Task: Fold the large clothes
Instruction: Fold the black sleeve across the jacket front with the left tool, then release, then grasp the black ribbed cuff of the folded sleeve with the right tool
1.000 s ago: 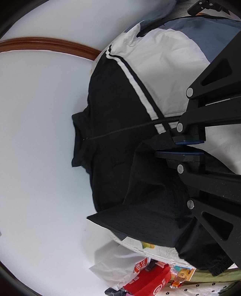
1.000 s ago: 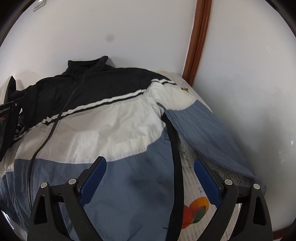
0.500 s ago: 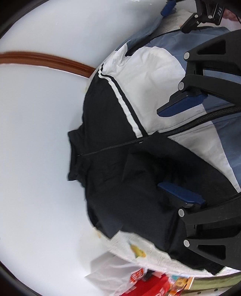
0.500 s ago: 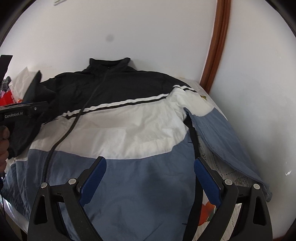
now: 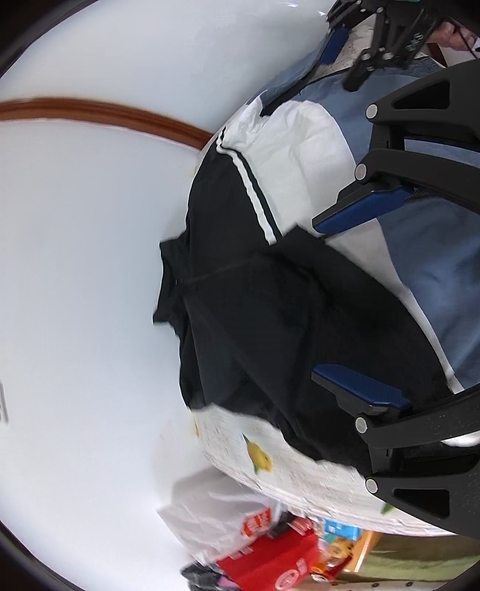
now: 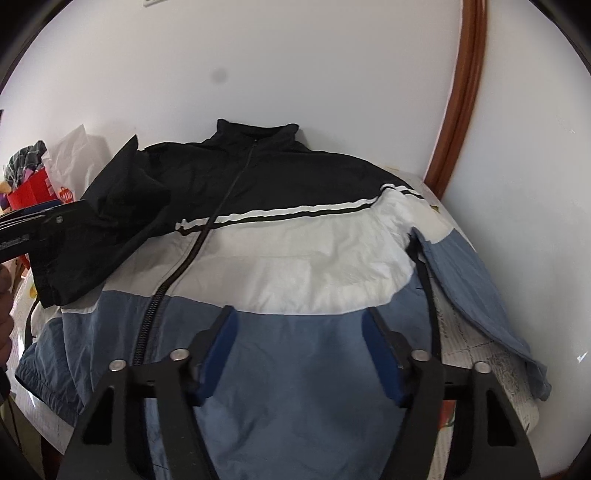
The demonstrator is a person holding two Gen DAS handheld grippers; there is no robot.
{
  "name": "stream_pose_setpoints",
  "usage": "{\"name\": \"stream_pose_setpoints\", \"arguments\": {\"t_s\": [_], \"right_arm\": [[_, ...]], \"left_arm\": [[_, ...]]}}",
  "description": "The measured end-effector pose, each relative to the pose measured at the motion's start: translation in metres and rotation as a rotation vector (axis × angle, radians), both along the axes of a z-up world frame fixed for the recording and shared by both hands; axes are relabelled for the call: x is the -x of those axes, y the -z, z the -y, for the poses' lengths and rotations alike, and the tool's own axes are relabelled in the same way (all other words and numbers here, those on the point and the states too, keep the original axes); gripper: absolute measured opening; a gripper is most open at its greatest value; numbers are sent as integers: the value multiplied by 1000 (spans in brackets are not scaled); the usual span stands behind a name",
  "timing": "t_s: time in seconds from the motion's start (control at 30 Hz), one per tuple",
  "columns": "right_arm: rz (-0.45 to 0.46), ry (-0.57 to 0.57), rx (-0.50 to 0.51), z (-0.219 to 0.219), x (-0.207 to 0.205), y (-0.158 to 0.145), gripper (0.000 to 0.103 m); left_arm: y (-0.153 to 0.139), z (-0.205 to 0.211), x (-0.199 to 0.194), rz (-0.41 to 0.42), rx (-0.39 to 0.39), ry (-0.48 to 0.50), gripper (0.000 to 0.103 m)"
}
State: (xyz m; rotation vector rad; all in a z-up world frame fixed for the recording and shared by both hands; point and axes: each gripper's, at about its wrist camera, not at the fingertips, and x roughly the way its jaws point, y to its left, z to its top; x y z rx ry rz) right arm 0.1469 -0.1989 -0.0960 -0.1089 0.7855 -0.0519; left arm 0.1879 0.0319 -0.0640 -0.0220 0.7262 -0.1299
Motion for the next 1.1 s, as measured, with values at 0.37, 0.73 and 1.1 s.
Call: {"name": "stream_pose_setpoints", "arguments": {"t_s": [0.37,0.73,1.1], "right_arm": [[-26,-171,-92,-79,-37,0,44],[-6,-345,-153,-157,-80,-4,73],[-67,-244,-88,-175,-145,37,70]], "left_arm": [[26,-107,34,-24,18,-208,71],[83,-155,49,-120,174,-192,71],[109,-148,34,-163,202,-162,70]]}}
